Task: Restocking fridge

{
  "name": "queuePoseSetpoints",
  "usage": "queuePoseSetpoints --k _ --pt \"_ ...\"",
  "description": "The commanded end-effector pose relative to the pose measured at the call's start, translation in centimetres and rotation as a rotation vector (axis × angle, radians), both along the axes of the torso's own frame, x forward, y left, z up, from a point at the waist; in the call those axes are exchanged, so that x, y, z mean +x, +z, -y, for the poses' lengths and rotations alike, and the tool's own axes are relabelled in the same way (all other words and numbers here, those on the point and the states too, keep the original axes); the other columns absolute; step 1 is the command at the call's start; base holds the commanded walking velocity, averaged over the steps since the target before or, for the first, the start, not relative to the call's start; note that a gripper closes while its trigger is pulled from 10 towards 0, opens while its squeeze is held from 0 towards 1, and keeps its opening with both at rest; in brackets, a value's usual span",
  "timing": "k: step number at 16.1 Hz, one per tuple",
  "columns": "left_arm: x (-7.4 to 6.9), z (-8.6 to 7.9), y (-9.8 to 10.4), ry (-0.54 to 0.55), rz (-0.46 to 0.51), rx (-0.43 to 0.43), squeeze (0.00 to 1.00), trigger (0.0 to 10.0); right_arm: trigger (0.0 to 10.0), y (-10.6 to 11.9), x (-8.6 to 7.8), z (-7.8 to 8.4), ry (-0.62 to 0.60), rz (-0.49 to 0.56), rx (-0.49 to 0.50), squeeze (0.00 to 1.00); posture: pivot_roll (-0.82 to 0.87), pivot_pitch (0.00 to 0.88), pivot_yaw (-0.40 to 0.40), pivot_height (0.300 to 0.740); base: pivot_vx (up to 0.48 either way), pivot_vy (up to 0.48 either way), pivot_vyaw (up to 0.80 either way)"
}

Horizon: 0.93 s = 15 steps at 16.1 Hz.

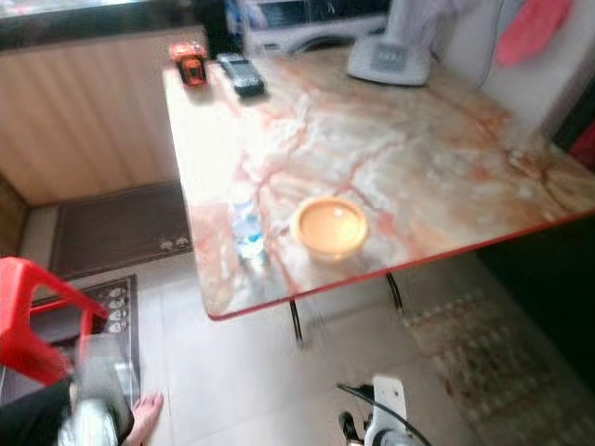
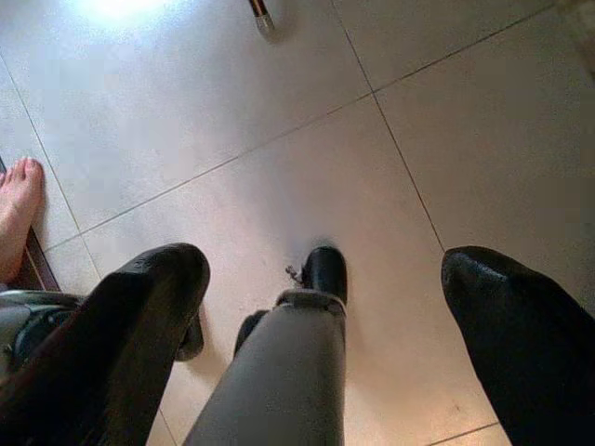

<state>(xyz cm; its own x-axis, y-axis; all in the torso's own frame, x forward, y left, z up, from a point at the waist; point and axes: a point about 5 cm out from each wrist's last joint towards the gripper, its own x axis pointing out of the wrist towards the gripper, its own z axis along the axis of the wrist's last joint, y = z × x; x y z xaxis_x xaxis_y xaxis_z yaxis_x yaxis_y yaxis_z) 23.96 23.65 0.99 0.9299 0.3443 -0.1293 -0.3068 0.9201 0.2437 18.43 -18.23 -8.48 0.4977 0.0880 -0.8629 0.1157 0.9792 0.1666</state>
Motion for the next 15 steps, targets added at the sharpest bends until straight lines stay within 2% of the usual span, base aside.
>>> queuePoseSetpoints --k 1,3,4,6,7,8,10,11,13,14,15 --pt "-0.1 0.0 0.7 0.017 0.036 0.031 0.0 10.0 10.0 -0.1 -0.3 0.2 -0.005 -0.003 -0.004 0.0 0.02 0.104 0.012 0.74 0.0 0.0 0.0" --pt "2.4 -0.4 6.8 0.009 0.344 0.073 0.0 10.0 10.0 -0.1 -0.3 0.2 -0.006 -0.005 -0.003 0.0 0.03 0.106 0.005 0.74 0.0 0.0 0.0" --pt "2.8 -0.4 8.2 0.002 0.402 0.09 0.0 10.0 10.0 -0.1 -0.3 0.2 -0.004 -0.005 -0.004 0.0 0.03 0.105 0.003 0.74 0.0 0.0 0.0" --pt "4.1 -0.2 14.1 -0.037 0.582 0.133 0.0 10.0 10.0 -0.1 -0.2 0.3 -0.005 0.001 -0.003 0.0 0.04 0.105 -0.003 0.74 0.0 0.0 0.0" --pt "4.6 0.4 15.8 -0.076 0.624 0.147 0.0 10.0 10.0 0.0 -0.2 0.3 -0.011 0.006 0.0 0.0 0.04 0.103 -0.007 0.74 0.0 0.0 0.0" --pt "5.4 2.1 18.3 -0.178 0.686 0.141 0.0 10.0 10.0 0.0 -0.1 0.4 -0.016 0.011 0.001 0.0 0.04 0.102 -0.006 0.74 0.0 0.0 0.0" --pt "6.2 5.4 20.3 -0.362 0.704 0.091 0.0 10.0 10.0 0.0 -0.1 0.4 -0.023 0.02 0.006 0.0 0.03 0.104 -0.006 0.74 0.0 0.0 0.0" --pt "6.2 6.7 20.6 -0.405 0.706 0.069 0.0 10.0 10.0 0.0 -0.1 0.4 -0.025 0.021 0.007 0.0 0.03 0.106 -0.006 0.74 0.0 0.0 0.0" --pt "6.2 7.3 20.8 -0.404 0.704 0.038 0.0 10.0 10.0 0.0 -0.1 0.4 -0.023 0.021 0.007 0.0 0.02 0.112 -0.006 0.74 0.0 0.0 0.0" --pt "6.2 7.6 20.8 -0.386 0.688 -0.049 0.0 10.0 10.0 0.0 -0.1 0.3 -0.021 0.021 0.009 0.0 0.02 0.114 -0.006 0.74 0.0 0.0 0.0" --pt "6.2 7.7 21.0 -0.396 0.687 -0.028 0.0 10.0 10.0 0.0 -0.1 0.3 -0.02 0.021 0.008 0.0 0.02 0.116 -0.005 0.74 0.0 0.0 0.0"
